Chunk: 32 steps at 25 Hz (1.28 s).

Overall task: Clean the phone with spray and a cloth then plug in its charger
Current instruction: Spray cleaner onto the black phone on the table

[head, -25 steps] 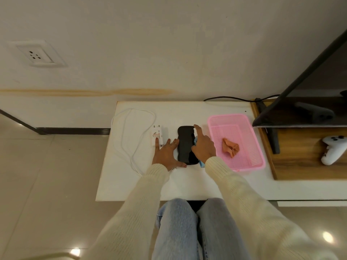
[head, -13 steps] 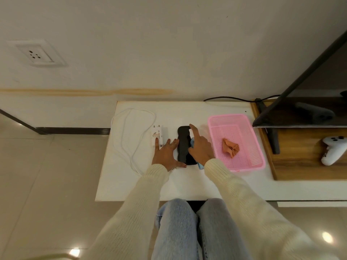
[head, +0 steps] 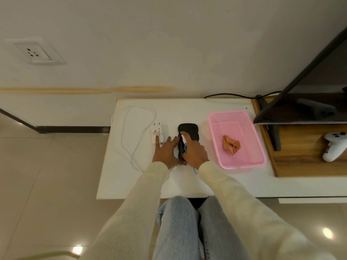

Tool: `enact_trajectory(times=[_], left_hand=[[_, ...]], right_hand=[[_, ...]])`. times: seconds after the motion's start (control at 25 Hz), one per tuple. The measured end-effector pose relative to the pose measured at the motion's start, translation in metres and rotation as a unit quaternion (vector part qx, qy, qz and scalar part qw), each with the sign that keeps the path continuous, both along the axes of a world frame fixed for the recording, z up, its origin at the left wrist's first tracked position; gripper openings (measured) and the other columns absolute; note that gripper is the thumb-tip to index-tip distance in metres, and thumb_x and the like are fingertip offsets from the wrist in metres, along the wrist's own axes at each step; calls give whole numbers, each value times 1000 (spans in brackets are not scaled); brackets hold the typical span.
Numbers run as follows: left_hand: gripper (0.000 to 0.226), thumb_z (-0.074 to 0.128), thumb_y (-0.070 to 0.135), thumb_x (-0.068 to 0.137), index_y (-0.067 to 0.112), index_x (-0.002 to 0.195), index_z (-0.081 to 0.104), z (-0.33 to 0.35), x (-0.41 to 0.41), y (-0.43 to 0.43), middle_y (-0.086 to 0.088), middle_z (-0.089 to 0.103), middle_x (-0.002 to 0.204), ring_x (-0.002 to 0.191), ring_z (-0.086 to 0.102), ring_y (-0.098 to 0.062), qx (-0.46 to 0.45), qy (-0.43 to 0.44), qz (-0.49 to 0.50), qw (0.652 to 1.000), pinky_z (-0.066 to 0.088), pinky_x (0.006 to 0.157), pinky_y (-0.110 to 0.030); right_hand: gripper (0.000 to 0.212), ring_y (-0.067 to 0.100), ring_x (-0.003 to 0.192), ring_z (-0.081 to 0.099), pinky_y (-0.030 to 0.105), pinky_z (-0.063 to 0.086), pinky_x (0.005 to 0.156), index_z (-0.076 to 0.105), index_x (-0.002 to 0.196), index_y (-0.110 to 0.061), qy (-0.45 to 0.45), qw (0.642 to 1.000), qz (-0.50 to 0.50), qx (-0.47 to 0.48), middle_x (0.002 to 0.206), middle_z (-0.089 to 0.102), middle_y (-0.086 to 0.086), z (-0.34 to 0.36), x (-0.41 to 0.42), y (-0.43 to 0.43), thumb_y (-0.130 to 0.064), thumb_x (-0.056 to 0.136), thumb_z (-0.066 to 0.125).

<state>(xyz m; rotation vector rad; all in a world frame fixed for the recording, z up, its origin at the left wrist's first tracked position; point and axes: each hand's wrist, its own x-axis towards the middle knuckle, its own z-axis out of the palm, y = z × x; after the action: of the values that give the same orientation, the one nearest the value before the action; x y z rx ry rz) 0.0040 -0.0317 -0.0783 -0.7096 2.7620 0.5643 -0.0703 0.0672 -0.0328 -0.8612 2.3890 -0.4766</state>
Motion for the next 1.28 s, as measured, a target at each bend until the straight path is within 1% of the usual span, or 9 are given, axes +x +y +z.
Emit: enact_trajectory(times=[0.16,0.28,0.4,0.52,0.6,0.84,0.96,1.12,1.28], left_hand=[[109,66,70,64,26,150,14,-1,0,-1,6,27,154,145,13,-12,8,7,3,1000,-27,105,-43],[109,66,70,64,27,150,14,-1,0,0,6,27,154,145,13,-13,7,7,5,1000,-28,104,-43],[109,64,72,65,27,150,13,0,0,1,6,26,154,145,13,-13,3,0,4,1000,-28,103,-43],[111,65,72,64,27,150,12,0,0,0,6,25,155,145,11,-13,12,-3,4,1000,-29,103,-44],[112,65,72,63,27,150,10,0,0,-1,5,24,155,145,10,-13,18,-3,2,1000,-29,103,-44],[112,65,72,64,27,150,9,1,0,0,4,26,155,145,10,-13,20,-1,8,1000,-29,103,-42],[113,65,73,64,27,150,9,0,0,0,2,27,154,145,10,-14,20,-2,8,1000,-29,104,-43],[113,64,73,64,28,150,8,0,0,0,1,26,155,145,10,-14,17,-4,7,1000,-30,103,-42],[111,64,73,64,29,150,9,0,0,0,1,24,155,145,10,-15,13,-9,11,1000,-30,101,-42]], right_hand=[[74,22,71,50,32,47,66,20,142,-30,7,1000,-8,-9,92,50,11,1,2,-2,-6,84,58],[75,23,73,50,34,49,68,19,143,-31,3,1000,-14,-9,100,55,14,3,2,-2,-6,84,58],[80,22,75,54,29,46,63,14,146,-30,0,1000,-18,-11,103,57,15,4,2,-1,-5,85,58],[82,27,82,61,37,54,69,10,147,-30,-4,999,-30,-19,102,59,16,4,0,4,-3,84,56],[83,29,83,62,42,55,73,9,147,-30,-2,999,-40,-19,101,59,16,3,-3,7,-2,84,56],[82,22,70,56,31,50,60,11,147,-30,10,998,-59,-9,95,59,15,2,-6,11,-3,85,57],[78,22,70,54,31,50,60,15,145,-27,13,998,-61,-11,97,58,17,1,-3,13,-3,84,57],[78,26,78,59,35,54,67,15,145,-27,8,998,-63,-16,100,58,18,1,-1,14,-3,85,58],[78,27,73,60,34,53,63,13,146,-26,6,997,-71,-31,94,60,18,5,-2,17,-2,85,56]])
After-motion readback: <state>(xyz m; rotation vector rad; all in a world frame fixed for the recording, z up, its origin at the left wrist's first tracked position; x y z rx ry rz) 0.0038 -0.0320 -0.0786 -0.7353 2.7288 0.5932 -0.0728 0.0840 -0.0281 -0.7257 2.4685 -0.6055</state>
